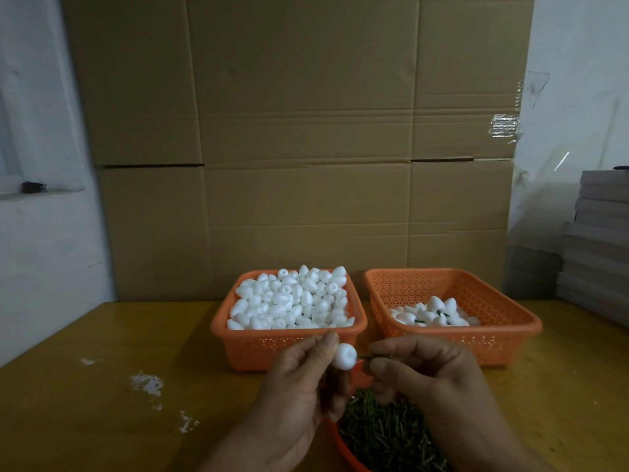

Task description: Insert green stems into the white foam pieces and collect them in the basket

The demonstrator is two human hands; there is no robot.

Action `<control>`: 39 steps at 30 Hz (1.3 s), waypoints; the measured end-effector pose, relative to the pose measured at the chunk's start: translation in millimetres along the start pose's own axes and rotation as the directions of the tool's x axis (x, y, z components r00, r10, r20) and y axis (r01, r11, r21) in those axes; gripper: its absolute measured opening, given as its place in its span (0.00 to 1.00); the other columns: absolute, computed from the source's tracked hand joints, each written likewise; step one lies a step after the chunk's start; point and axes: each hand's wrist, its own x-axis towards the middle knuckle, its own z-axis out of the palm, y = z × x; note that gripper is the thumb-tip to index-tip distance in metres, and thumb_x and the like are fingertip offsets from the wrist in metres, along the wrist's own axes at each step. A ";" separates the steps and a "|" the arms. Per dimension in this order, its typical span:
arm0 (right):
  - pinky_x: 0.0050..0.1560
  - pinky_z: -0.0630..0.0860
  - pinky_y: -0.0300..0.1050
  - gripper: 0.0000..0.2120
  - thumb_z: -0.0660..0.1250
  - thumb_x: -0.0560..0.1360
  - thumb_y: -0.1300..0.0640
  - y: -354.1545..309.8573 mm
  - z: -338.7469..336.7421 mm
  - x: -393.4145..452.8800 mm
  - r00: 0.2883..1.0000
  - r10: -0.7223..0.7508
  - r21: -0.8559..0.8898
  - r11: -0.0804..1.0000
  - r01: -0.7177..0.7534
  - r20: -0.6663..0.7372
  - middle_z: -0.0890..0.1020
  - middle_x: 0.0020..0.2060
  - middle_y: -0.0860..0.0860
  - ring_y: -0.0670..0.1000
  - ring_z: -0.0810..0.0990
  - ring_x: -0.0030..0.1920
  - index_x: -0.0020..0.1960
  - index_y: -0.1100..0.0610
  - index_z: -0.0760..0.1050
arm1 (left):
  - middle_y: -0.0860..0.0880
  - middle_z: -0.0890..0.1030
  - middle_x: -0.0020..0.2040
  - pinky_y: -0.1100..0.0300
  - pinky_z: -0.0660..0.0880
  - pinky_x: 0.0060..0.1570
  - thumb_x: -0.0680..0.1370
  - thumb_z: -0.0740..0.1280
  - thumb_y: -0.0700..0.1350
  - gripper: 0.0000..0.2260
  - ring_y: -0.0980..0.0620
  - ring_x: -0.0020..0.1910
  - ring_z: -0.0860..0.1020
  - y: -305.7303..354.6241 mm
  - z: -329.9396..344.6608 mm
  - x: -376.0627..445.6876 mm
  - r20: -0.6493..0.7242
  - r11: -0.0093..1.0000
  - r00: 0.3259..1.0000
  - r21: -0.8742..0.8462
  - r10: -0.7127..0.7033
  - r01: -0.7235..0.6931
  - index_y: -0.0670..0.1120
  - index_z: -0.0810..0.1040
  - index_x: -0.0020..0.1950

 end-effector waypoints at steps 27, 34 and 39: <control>0.44 0.83 0.52 0.06 0.76 0.69 0.52 14.9 1.9 -4.8 0.956 -0.294 -0.232 0.931 0.281 -0.023 0.88 0.41 0.51 0.53 0.87 0.43 0.45 0.47 0.88 | 0.45 0.76 0.31 0.62 0.66 0.25 0.71 0.69 0.57 0.14 0.52 0.26 0.72 1.3 3.1 -1.4 -0.002 1.000 1.000 0.031 0.007 -0.007 0.47 0.84 0.42; 0.38 0.79 0.34 0.08 0.75 0.71 0.56 18.9 0.6 -4.7 0.891 -0.451 -0.441 0.791 0.425 0.051 0.86 0.41 0.42 0.44 0.86 0.41 0.48 0.45 0.87 | 0.44 0.75 0.30 0.61 0.66 0.25 0.71 0.70 0.57 0.14 0.51 0.26 0.71 -0.6 2.6 -1.0 -0.001 0.996 0.999 0.068 0.051 -0.051 0.47 0.82 0.41; 0.37 0.78 0.33 0.07 0.75 0.70 0.55 16.3 1.8 -5.9 0.870 -0.489 -0.501 0.739 0.451 0.063 0.86 0.40 0.40 0.43 0.85 0.40 0.48 0.48 0.87 | 0.45 0.75 0.30 0.62 0.65 0.25 0.71 0.71 0.57 0.13 0.52 0.26 0.71 -1.8 1.5 -0.2 0.000 0.992 0.997 0.100 0.077 -0.077 0.47 0.82 0.40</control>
